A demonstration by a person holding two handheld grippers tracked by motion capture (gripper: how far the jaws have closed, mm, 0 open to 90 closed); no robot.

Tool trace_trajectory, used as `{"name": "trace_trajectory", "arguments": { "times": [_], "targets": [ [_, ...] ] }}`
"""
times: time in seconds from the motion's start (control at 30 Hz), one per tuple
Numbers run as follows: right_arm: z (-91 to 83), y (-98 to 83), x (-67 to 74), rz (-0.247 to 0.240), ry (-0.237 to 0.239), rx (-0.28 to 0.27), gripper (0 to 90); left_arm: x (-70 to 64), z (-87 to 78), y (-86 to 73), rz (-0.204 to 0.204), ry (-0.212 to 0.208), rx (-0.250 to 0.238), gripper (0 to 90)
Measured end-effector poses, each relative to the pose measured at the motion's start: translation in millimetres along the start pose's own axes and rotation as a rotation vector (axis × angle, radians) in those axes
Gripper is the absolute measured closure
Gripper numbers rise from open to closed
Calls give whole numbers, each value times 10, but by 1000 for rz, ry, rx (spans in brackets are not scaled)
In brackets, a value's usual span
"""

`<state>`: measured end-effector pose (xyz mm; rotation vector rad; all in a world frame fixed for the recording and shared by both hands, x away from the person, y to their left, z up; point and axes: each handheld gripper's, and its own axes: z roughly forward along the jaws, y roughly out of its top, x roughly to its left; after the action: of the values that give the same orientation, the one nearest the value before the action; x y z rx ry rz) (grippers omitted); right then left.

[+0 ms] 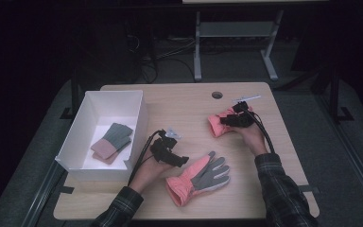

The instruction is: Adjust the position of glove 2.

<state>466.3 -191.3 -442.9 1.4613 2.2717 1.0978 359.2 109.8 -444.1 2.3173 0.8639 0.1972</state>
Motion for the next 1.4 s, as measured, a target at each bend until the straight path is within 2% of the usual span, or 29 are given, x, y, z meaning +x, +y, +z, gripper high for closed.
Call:
{"name": "trace_trajectory", "arguments": {
  "times": [0.03,0.27,0.3,0.43,0.47,0.5,0.53,0.57,0.6,0.63,0.7,0.73,0.77,0.8,0.83,0.87,0.97,1.07,1.1,1.17,1.23,1.3,1.33,1.37,1.4],
  "targets": [
    [14,-6,10,-4,6,0,674,5,6,-3,0,1,2,183],
    [-43,-12,-3,-21,18,1,702,6,5,-4,0,1,3,183],
    [-101,-35,-15,-35,8,-3,704,8,6,-5,-1,-1,3,183],
    [-214,-113,-68,-30,5,-7,706,12,4,-7,-2,0,3,183],
    [-265,-143,-89,-32,0,-2,707,13,4,-7,-4,-1,3,183],
    [-386,-217,-116,-33,-13,-6,709,18,4,-9,-5,0,4,184],
    [-386,-217,-116,-33,-13,-6,709,18,4,-9,-5,0,4,183],
    [-511,-293,-125,-36,-21,-6,710,18,9,-11,-6,1,8,183],
    [-511,-293,-125,-36,-21,-6,710,18,9,-11,-6,1,8,183],
    [-642,-382,-110,-49,-26,-10,711,11,10,-10,-5,1,9,183],
    [-762,-474,-77,-68,-27,-7,711,5,11,-8,0,1,15,183],
    [-762,-474,-77,-68,-27,-7,711,5,11,-8,0,1,15,183],
    [-881,-566,-37,-83,-33,-11,713,-3,17,-7,1,0,16,183],
    [-881,-566,-37,-83,-33,-11,713,-3,17,-7,1,0,16,183],
    [-1001,-668,7,-88,-30,-11,713,-7,18,-8,5,0,18,183],
    [-1001,-668,7,-88,-30,-11,713,-7,18,-8,5,0,18,183],
    [-1189,-864,133,-101,-24,3,713,-8,9,-7,11,1,24,183],
    [-1262,-958,209,-113,-23,8,712,-5,3,-8,17,2,28,183],
    [-1300,-1049,270,-105,-12,22,709,-4,4,-7,16,2,27,183],
    [-1304,-1119,308,-93,-1,36,690,-7,9,-7,11,4,30,183],
    [-1309,-1141,327,-96,8,41,662,-6,7,-5,11,4,29,183],
    [-1374,-1135,333,-100,24,-1,620,-4,1,-2,16,7,24,183],
    [-1424,-1107,312,-107,30,-23,617,-10,4,-3,5,3,16,184],
    [-1484,-1054,237,-120,-2,-47,619,-9,7,-5,2,5,17,184],
    [-1484,-1054,237,-120,-2,-47,619,-9,7,-5,2,5,17,184]
  ]
}}
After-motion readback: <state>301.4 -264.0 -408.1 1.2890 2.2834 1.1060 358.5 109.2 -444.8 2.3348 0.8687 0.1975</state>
